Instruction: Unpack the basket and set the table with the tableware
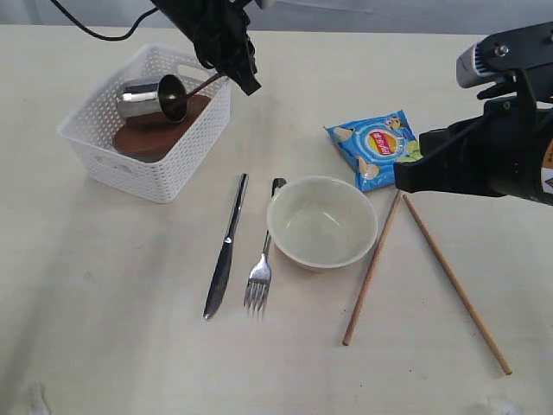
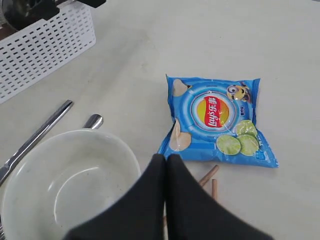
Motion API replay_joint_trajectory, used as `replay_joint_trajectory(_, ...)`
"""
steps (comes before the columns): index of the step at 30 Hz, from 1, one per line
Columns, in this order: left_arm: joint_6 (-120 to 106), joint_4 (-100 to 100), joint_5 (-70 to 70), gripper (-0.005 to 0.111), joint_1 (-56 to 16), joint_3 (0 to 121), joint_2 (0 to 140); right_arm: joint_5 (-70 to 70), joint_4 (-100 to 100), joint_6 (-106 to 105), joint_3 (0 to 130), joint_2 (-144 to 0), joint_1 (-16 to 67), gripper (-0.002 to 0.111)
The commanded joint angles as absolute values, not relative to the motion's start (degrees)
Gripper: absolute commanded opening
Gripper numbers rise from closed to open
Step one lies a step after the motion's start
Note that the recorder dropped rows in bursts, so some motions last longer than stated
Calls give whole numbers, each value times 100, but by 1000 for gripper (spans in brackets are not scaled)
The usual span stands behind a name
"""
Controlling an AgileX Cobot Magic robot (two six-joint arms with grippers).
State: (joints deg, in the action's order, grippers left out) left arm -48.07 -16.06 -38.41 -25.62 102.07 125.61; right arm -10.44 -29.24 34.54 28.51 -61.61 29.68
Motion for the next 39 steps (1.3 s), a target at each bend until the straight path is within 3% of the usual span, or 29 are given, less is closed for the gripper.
replay_joint_trajectory(1, -4757, -1694, -3876, 4, -2590, 10186, 12562, -952, -2978, 3402, 2866, -6141, 2925, 0)
replay_joint_trajectory(3, -4757, -1682, -3876, 0, -2590, 10186, 12552, -952, -2978, 3402, 2866, -6141, 2925, 0)
replay_joint_trajectory(23, -4794, -1836, -4358, 0, -2590, 10172, 11084, -733, -3041, 3402, 2866, -6141, 2925, 0)
replay_joint_trajectory(27, -6559, -3507, -4447, 0, -2603, 10006, 11057, -1058, -3299, 3527, 3688, -6200, 2631, 0)
replay_joint_trajectory(33, -7062, -4707, -3526, 0, -2603, 9143, 10650, -1252, -3109, 3504, 3982, -6439, 2344, 0)
replay_joint_trajectory(39, -8342, -6735, -2913, 0, -2603, 8336, 10295, 0, -2959, 3536, 3747, -6818, 2344, 0)
